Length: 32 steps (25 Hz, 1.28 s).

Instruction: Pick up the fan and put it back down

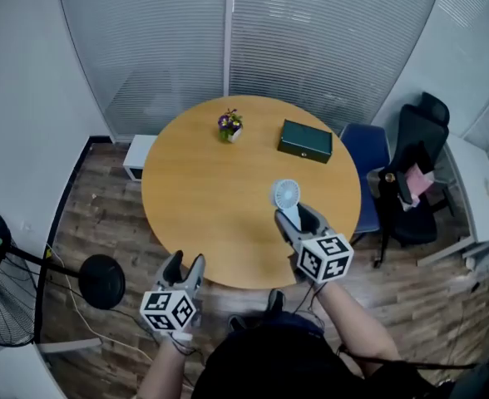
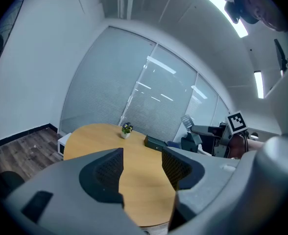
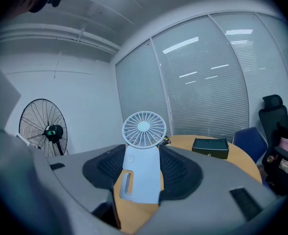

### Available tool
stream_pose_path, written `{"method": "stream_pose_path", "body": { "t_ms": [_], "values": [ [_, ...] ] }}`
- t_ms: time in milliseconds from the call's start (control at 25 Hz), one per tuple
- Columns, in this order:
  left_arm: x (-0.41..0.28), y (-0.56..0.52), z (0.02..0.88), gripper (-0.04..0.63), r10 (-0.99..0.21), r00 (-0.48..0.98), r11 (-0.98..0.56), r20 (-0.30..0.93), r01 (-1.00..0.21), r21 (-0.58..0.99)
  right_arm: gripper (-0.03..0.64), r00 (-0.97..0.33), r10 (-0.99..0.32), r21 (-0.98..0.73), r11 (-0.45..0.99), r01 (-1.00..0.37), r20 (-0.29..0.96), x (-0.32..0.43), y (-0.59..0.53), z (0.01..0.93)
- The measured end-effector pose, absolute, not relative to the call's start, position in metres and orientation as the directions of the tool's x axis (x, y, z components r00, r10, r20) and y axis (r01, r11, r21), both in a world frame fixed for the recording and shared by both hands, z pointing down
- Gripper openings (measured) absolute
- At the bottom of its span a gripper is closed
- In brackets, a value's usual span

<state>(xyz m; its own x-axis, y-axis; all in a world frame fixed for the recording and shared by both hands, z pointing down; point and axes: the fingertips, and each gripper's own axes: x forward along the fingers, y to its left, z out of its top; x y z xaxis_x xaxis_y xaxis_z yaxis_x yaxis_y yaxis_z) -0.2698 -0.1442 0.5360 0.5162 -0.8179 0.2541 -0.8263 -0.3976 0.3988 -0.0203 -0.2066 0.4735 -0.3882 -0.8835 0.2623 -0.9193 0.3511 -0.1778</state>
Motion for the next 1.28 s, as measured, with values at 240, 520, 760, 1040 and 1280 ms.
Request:
{"method": "stream_pose_path", "body": {
  "t_ms": [240, 520, 760, 1040, 1280],
  "values": [
    [-0.252, -0.151, 0.531, 0.242, -0.81, 0.54, -0.423, 0.228, -0.808, 0.409, 0.221, -0.402, -0.899, -0.247, 0.355, -0.902, 0.174, -0.004, -0.2, 0.444],
    [-0.229, -0.164, 0.534, 0.241, -0.814, 0.529, -0.41, 0.242, -0.817, 0.405, 0.221, -0.394, -0.908, -0.291, 0.342, -0.893, 0.142, 0.034, -0.208, 0.435],
    [-0.189, -0.176, 0.531, 0.241, -0.815, 0.522, -0.403, 0.253, -0.824, 0.399, 0.221, -0.386, -0.914, -0.305, 0.334, -0.892, 0.128, 0.082, -0.225, 0.433],
    [-0.133, -0.199, 0.532, 0.239, -0.807, 0.52, -0.399, 0.281, -0.83, 0.39, 0.221, -0.363, -0.923, -0.336, 0.304, -0.891, 0.126, 0.151, -0.257, 0.44],
    [-0.096, -0.215, 0.537, 0.238, -0.802, 0.508, -0.384, 0.316, -0.842, 0.379, 0.221, -0.315, -0.933, -0.339, 0.243, -0.909, 0.175, 0.211, -0.285, 0.464]
  ]
}}
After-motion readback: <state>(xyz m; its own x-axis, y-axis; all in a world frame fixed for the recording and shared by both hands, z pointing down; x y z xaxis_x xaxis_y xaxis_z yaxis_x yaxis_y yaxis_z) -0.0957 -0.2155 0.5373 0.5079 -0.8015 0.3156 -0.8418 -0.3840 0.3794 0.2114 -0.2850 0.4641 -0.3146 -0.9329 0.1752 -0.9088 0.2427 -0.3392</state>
